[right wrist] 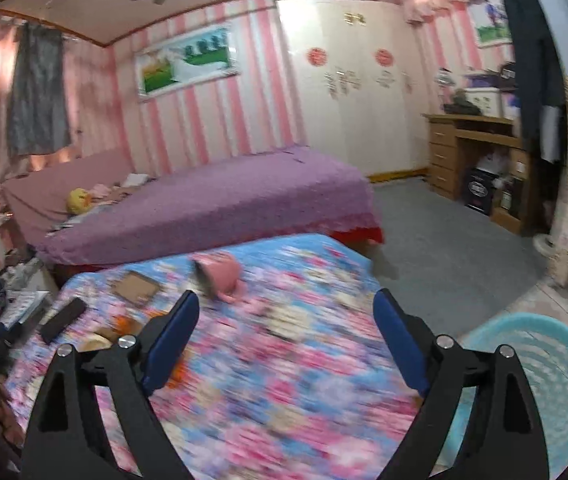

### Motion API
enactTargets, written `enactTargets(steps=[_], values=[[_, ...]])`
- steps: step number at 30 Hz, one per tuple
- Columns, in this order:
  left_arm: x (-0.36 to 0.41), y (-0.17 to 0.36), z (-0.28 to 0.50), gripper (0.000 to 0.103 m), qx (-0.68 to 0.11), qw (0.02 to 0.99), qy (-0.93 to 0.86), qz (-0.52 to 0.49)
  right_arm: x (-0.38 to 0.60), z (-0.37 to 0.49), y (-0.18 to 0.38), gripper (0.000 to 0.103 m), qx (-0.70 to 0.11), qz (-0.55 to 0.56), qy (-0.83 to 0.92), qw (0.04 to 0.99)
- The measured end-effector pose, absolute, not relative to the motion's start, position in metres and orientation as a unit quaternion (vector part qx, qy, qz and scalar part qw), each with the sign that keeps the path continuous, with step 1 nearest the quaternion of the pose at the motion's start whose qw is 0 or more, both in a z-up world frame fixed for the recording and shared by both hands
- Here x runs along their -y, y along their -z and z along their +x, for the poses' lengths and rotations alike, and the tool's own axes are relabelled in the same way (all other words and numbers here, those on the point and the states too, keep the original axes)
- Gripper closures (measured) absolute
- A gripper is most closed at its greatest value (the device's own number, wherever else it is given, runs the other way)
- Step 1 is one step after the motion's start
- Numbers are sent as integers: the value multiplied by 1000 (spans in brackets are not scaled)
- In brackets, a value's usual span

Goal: Collect trash
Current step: 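Move both tools back to the bed and grasp the orange peel with the left gripper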

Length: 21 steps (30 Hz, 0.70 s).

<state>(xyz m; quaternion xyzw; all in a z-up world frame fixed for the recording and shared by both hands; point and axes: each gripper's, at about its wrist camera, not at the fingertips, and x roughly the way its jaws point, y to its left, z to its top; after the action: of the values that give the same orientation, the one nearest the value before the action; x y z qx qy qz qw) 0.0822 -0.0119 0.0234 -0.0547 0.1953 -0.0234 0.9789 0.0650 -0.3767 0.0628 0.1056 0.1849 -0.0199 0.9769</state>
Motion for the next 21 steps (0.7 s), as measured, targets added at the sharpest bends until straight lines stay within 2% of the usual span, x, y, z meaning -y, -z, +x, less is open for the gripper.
enactTargets(steps=[4, 6, 9, 13, 21], values=[[3, -3, 94, 5, -251, 967, -9, -45, 328, 76, -16, 13, -187, 75, 25, 979], [1, 4, 95, 5, -264, 963, -4, -51, 316, 84, 3, 13, -228, 53, 46, 971], [-2, 6, 95, 5, -271, 961, 1, -49, 316, 87, 3, 10, -220, 91, 26, 971], [-11, 14, 100, 5, -293, 955, -17, -47, 301, 100, 14, 10, -247, 63, 17, 967], [-5, 32, 109, 6, -330, 942, 16, -64, 294, 94, 11, 10, -242, 53, 5, 969]])
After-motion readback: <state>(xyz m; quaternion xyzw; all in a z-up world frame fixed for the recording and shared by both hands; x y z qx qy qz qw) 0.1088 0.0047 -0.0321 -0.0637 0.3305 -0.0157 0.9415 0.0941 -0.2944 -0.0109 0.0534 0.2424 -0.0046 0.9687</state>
